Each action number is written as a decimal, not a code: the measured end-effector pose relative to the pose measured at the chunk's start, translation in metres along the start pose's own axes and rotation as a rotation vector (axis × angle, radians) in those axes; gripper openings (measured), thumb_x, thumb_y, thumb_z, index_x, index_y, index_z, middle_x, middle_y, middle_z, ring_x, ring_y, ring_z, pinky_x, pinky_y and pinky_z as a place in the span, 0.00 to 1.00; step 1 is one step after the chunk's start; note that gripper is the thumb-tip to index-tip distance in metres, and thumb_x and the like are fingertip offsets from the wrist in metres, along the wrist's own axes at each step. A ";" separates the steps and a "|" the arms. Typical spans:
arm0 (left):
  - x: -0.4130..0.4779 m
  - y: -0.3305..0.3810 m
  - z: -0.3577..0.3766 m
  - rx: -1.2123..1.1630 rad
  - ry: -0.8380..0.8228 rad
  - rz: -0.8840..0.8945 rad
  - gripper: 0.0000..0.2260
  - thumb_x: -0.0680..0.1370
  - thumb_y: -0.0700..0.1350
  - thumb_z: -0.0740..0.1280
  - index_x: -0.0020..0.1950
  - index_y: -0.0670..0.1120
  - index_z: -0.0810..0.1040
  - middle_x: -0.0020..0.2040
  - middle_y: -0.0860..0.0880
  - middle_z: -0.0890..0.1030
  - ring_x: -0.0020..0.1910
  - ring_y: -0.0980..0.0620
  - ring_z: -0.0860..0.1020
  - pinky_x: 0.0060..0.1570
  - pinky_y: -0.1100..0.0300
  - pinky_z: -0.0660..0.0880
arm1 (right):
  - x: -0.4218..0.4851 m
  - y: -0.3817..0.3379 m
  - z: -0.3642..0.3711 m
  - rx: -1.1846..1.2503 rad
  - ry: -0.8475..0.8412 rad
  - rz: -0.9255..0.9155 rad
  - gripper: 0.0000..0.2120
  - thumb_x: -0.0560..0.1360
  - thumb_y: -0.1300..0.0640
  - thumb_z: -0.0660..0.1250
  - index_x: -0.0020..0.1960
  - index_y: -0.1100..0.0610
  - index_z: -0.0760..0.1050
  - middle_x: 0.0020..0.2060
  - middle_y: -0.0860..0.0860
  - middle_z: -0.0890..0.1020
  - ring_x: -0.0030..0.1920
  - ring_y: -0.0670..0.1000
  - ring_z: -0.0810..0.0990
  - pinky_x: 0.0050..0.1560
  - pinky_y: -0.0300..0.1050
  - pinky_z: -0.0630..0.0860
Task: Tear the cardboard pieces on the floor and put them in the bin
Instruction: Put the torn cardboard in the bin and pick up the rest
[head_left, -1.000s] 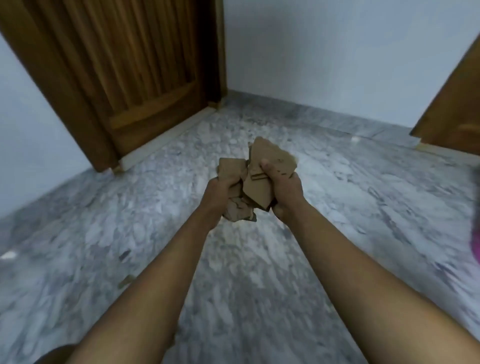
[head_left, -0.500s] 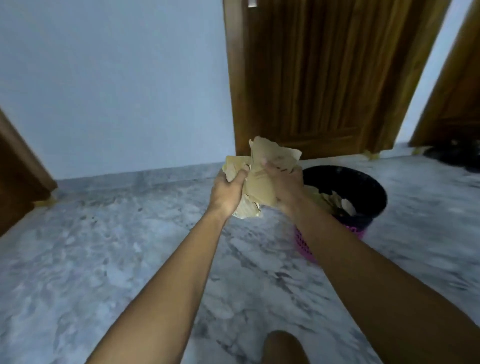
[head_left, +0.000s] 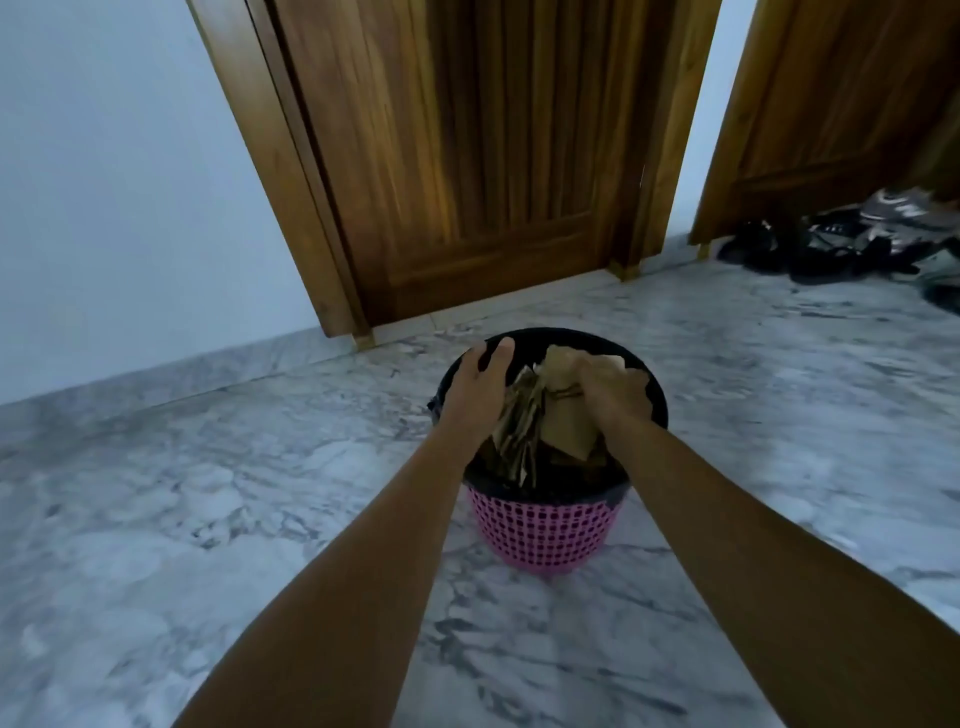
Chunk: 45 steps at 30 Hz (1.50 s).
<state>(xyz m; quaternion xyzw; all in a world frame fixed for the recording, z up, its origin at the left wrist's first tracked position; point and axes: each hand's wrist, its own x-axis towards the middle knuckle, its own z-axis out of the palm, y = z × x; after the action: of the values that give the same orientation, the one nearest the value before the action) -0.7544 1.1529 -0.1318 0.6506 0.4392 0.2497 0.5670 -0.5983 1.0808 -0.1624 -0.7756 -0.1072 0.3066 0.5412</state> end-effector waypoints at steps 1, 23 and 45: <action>0.009 -0.005 0.000 0.000 -0.029 -0.008 0.44 0.64 0.80 0.59 0.74 0.57 0.67 0.70 0.51 0.73 0.68 0.49 0.72 0.68 0.44 0.69 | 0.009 0.003 -0.001 -0.029 0.013 0.005 0.50 0.71 0.32 0.67 0.81 0.54 0.48 0.76 0.59 0.62 0.70 0.64 0.68 0.62 0.57 0.71; -0.433 -0.142 -0.404 0.204 0.692 -0.189 0.17 0.81 0.59 0.61 0.65 0.53 0.78 0.63 0.53 0.79 0.61 0.55 0.75 0.56 0.67 0.66 | -0.476 0.078 0.302 -0.606 -0.941 -0.869 0.11 0.76 0.46 0.68 0.56 0.48 0.81 0.51 0.45 0.84 0.56 0.50 0.82 0.62 0.46 0.76; -0.940 -0.506 -0.455 -0.057 1.195 -0.884 0.14 0.75 0.54 0.72 0.58 0.50 0.81 0.55 0.52 0.80 0.54 0.54 0.78 0.53 0.63 0.73 | -0.920 0.461 0.427 -1.510 -1.861 -1.513 0.24 0.74 0.50 0.69 0.68 0.40 0.69 0.63 0.49 0.78 0.63 0.54 0.76 0.64 0.56 0.70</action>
<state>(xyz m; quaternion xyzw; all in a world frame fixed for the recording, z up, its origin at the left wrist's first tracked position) -1.7346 0.5706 -0.3474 0.1516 0.8869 0.3209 0.2958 -1.6529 0.7722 -0.3453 -0.1481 -0.9382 0.2085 -0.2333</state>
